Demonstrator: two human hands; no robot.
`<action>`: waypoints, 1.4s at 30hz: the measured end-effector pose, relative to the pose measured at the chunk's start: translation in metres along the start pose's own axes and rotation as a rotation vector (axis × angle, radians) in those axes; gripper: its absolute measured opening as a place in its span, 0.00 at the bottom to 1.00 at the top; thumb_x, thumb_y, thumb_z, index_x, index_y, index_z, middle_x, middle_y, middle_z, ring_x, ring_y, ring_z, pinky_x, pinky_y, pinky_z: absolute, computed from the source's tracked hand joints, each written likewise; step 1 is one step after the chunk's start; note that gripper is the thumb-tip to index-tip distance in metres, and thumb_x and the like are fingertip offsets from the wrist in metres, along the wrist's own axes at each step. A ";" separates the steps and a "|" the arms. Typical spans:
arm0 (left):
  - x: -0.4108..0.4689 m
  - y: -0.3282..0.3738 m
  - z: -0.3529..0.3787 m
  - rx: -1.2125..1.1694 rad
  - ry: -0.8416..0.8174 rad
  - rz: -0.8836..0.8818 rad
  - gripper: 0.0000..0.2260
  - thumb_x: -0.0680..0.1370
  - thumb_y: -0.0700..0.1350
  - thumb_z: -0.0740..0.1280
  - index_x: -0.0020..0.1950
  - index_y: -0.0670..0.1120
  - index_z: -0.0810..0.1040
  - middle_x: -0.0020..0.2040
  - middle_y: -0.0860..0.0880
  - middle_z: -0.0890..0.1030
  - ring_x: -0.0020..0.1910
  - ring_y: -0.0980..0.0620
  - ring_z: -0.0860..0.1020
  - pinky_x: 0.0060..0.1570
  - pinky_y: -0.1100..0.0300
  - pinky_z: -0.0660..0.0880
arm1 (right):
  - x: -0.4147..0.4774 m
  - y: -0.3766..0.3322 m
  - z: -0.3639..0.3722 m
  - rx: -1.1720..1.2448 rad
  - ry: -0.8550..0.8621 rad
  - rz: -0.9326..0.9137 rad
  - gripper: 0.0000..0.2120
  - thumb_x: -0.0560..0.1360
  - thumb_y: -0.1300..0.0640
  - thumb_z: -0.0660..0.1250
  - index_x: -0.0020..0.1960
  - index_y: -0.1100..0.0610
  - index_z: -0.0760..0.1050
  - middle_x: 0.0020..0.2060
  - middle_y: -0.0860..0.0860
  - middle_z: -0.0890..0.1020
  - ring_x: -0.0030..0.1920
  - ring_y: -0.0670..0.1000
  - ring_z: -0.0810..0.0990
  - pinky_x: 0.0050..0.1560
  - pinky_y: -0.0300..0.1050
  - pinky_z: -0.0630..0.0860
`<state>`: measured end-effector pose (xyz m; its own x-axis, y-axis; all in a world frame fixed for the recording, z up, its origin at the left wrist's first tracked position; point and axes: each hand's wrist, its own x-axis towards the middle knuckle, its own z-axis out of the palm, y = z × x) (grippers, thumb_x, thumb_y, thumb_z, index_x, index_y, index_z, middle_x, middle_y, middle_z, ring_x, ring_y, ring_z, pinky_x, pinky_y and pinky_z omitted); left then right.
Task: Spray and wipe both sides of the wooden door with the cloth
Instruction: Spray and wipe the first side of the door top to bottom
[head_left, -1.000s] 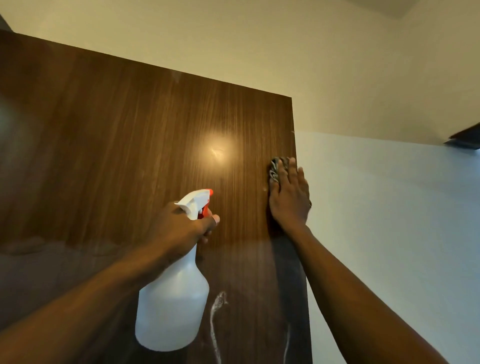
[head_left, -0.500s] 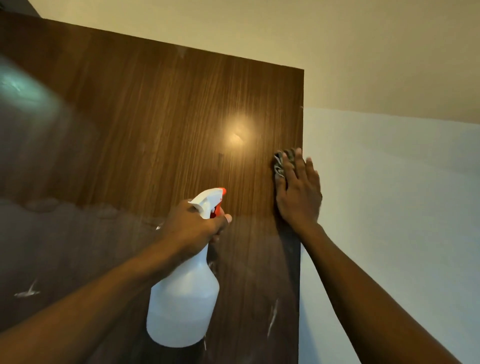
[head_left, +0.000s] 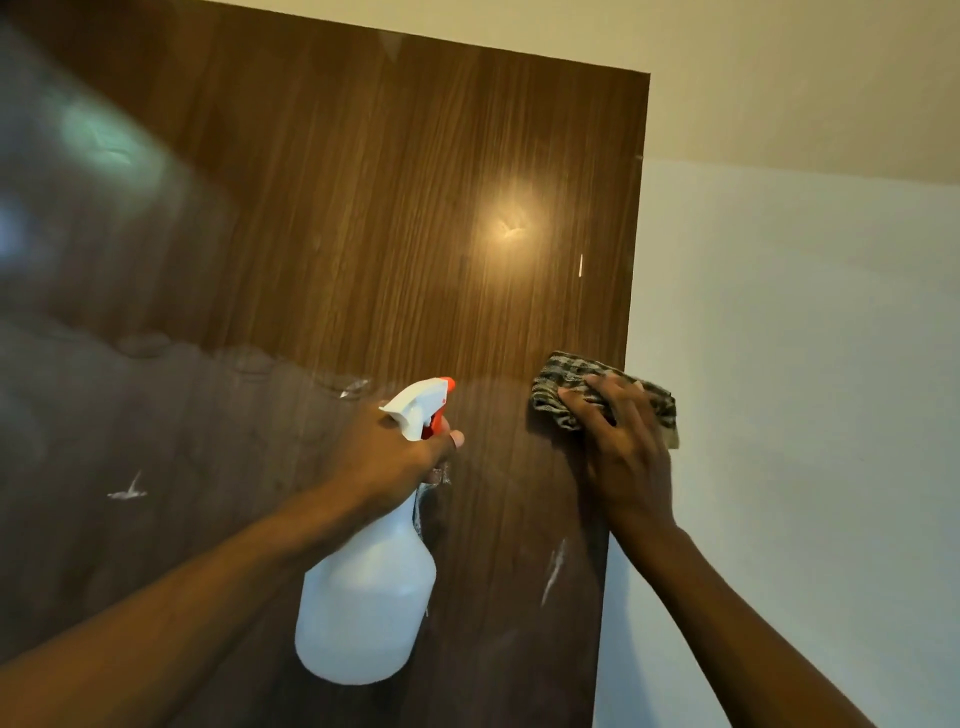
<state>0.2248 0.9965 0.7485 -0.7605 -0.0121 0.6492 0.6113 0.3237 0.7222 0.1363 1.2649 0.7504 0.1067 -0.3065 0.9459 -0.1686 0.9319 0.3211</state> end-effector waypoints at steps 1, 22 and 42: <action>-0.001 0.001 0.001 0.012 -0.007 0.002 0.26 0.75 0.52 0.66 0.71 0.48 0.64 0.66 0.45 0.73 0.60 0.46 0.75 0.63 0.56 0.71 | -0.004 -0.006 0.002 0.039 -0.004 -0.034 0.19 0.78 0.58 0.66 0.69 0.57 0.74 0.69 0.60 0.75 0.72 0.63 0.69 0.72 0.64 0.66; -0.019 -0.014 -0.022 -0.033 0.061 -0.106 0.23 0.75 0.51 0.68 0.67 0.47 0.68 0.61 0.48 0.76 0.55 0.48 0.77 0.58 0.57 0.74 | -0.061 -0.080 0.027 0.062 -0.077 0.014 0.28 0.77 0.44 0.61 0.74 0.55 0.68 0.71 0.57 0.67 0.71 0.61 0.65 0.68 0.69 0.69; -0.003 -0.070 -0.140 -0.017 0.094 -0.124 0.18 0.75 0.52 0.67 0.61 0.46 0.69 0.53 0.49 0.78 0.43 0.53 0.78 0.43 0.67 0.73 | -0.014 -0.190 0.043 -0.021 -0.146 0.294 0.29 0.78 0.47 0.56 0.79 0.52 0.63 0.80 0.55 0.59 0.80 0.61 0.53 0.75 0.66 0.54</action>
<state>0.2152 0.8411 0.7295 -0.8069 -0.1396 0.5739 0.5184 0.2983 0.8014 0.1252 1.0834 0.6785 -0.0849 -0.0471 0.9953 -0.1511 0.9879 0.0338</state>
